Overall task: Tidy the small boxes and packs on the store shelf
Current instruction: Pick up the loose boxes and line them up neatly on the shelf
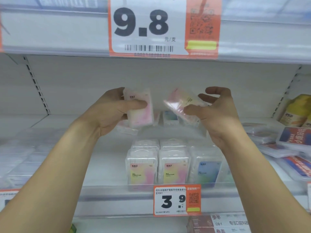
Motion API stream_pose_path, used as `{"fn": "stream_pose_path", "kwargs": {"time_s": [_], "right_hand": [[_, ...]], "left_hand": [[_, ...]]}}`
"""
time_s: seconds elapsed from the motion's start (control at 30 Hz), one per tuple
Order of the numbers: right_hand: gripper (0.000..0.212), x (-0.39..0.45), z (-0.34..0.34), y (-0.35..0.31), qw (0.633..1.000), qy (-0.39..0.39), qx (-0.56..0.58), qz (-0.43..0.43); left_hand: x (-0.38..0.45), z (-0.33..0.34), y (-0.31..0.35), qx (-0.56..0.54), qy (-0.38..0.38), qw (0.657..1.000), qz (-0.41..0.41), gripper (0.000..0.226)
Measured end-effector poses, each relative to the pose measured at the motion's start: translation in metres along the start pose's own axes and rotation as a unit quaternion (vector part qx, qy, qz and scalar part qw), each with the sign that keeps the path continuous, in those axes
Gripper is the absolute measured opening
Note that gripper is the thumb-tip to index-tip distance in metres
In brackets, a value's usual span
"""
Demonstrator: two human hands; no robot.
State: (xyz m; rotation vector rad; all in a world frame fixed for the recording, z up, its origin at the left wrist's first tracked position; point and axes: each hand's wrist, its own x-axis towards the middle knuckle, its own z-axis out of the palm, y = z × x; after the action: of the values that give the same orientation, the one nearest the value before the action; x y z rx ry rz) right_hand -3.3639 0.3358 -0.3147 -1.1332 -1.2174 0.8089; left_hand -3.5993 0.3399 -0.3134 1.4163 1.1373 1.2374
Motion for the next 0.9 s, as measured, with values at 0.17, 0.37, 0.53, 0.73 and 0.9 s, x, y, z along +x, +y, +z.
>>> {"fn": "stream_pose_path", "kwargs": {"time_s": [0.17, 0.37, 0.53, 0.73, 0.9], "right_hand": [[0.065, 0.004, -0.001, 0.009, 0.996, 0.043, 0.075, 0.032], [0.025, 0.009, 0.002, 0.021, 0.998, -0.013, 0.062, 0.027], [0.022, 0.006, 0.011, 0.024, 0.991, -0.123, -0.051, 0.007], [0.021, 0.002, 0.014, 0.017, 0.938, -0.245, -0.245, 0.001], [0.038, -0.002, 0.014, 0.006, 0.843, -0.355, -0.403, -0.014]], "left_hand": [[0.002, 0.005, -0.011, 0.198, 0.027, 0.98, 0.012, 0.053], [0.001, 0.0, -0.018, 0.22, -0.034, 0.974, -0.033, 0.032], [-0.002, -0.001, -0.02, 0.242, -0.119, 0.96, -0.077, 0.023], [-0.006, -0.003, -0.016, 0.235, -0.187, 0.945, -0.129, 0.036], [-0.008, -0.007, -0.019, 0.279, -0.156, 0.936, -0.147, 0.041]]}}
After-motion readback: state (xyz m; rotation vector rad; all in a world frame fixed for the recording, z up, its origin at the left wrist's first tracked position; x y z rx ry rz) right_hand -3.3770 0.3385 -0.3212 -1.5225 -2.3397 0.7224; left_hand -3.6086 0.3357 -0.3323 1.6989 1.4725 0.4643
